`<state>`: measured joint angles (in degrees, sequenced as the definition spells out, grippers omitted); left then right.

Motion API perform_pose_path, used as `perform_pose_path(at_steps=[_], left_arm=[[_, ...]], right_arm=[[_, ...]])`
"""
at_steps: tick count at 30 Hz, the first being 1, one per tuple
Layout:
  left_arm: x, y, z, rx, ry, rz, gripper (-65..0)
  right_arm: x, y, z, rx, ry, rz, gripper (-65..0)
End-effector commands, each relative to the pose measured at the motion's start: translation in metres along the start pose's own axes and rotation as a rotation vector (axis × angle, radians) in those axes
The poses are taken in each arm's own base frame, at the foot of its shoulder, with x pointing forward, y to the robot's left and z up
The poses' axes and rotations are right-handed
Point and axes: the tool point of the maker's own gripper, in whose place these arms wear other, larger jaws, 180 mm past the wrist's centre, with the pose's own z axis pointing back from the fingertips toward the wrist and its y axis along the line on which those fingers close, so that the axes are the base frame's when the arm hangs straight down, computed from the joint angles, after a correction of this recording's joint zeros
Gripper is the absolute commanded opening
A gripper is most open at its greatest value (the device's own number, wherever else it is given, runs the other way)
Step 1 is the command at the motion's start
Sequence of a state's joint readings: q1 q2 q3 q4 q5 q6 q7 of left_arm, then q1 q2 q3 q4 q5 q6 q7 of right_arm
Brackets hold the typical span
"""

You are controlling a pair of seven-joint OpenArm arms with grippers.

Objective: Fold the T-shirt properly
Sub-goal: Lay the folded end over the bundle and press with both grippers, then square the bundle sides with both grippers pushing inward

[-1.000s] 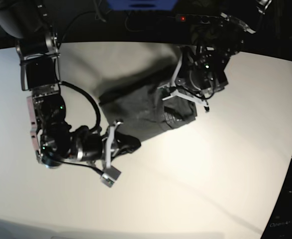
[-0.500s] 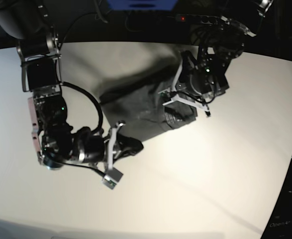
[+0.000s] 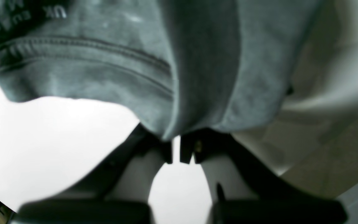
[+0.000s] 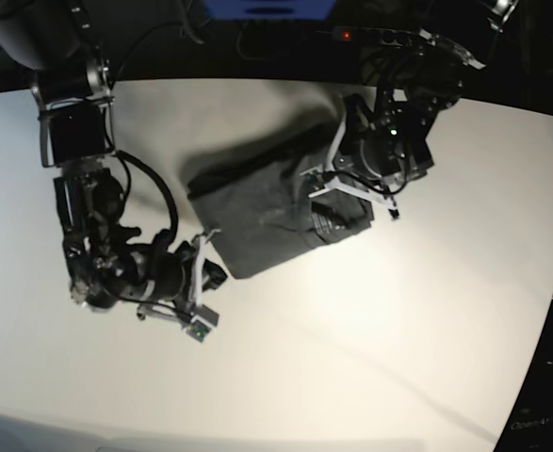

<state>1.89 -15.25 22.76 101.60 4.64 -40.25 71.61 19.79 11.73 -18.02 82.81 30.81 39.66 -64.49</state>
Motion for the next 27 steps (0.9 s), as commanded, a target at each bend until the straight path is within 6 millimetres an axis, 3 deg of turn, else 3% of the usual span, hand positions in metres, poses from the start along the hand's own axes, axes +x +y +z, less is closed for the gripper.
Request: perform_pose_path(at_steps=[1, 7, 12, 21, 27], left_arm=[[0.003, 0.010, 0.005, 0.028, -0.012, 0.005, -61.9], [-0.002, 0.020, 0.004, 0.079, 0.026, -0.009, -61.9], [-0.009, 0.019, -0.007, 0.088, 0.088, -0.013, -61.9], [0.009, 0.031, -0.022, 0.074, 0.048, 0.008, -61.9], [0.031, 0.035, -0.032, 0.051, -0.023, 0.019, -61.9]], right_arm=[[0.009, -0.008, 0.006, -0.026, -0.029, 0.022, -64.4], [-0.039, -0.006, -0.014, -0.035, 0.055, -0.023, -64.4], [-0.076, 0.003, -0.031, -0.002, 0.098, -0.088, -64.6], [-0.104, 0.023, -0.038, 0.036, 0.133, -0.123, -64.6], [-0.121, 0.007, -0.026, 0.002, 0.169, -0.119, -64.6]])
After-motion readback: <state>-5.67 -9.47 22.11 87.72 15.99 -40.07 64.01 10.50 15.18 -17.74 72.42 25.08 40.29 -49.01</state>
